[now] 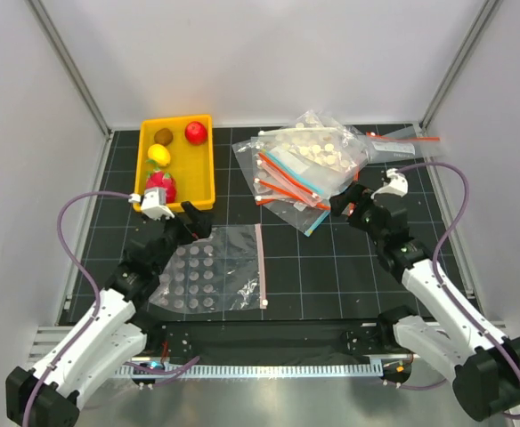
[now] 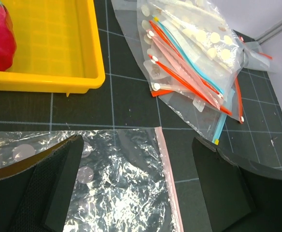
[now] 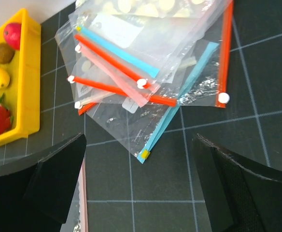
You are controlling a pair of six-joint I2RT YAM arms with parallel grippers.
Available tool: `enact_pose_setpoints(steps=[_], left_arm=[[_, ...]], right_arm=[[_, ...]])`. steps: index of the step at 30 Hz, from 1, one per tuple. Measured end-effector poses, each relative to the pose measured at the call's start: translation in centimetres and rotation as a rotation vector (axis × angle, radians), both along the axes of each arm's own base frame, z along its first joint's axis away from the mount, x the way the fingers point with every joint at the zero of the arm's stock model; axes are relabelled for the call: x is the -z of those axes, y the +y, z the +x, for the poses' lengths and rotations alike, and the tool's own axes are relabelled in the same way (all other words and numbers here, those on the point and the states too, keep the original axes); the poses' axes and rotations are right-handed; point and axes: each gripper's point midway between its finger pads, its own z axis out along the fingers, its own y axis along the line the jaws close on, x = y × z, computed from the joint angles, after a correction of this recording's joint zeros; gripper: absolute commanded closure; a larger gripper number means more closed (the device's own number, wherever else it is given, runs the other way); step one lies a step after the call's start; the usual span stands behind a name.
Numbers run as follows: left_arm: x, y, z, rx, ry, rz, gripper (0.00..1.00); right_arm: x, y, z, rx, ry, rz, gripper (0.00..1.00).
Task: Place the food in the zip-top bag and seal the zipper
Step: Pick up the zipper food storage bag at the center of the board.
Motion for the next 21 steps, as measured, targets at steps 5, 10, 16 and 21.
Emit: enact_pose_setpoints(steps=[5,10,16,21], left_arm=[[-0.8,0.1,-0.2,0.001,-0.027,-0.010,0.00],[-0.9,0.0,-0.3,0.009,-0.028,-0.013,0.00],[-1.4,-0.2,-0.5,0.021,-0.044,-0.025,0.00],[-1.9,-0.5,-0.5,0.038,-0.058,-0.044,0.00]], right_arm=[[0.3,1.9,1.5,-0.096,-0.012,-0.008,0.16],[0.8,4.6,7.6,-0.179,0.057,-0.091,0.31],[3.5,8.4,13.3,-0.308,0.082,-0.269,0.34],[7.5,10.6,16.9,-0.393,0.149,-0.454,0.41]])
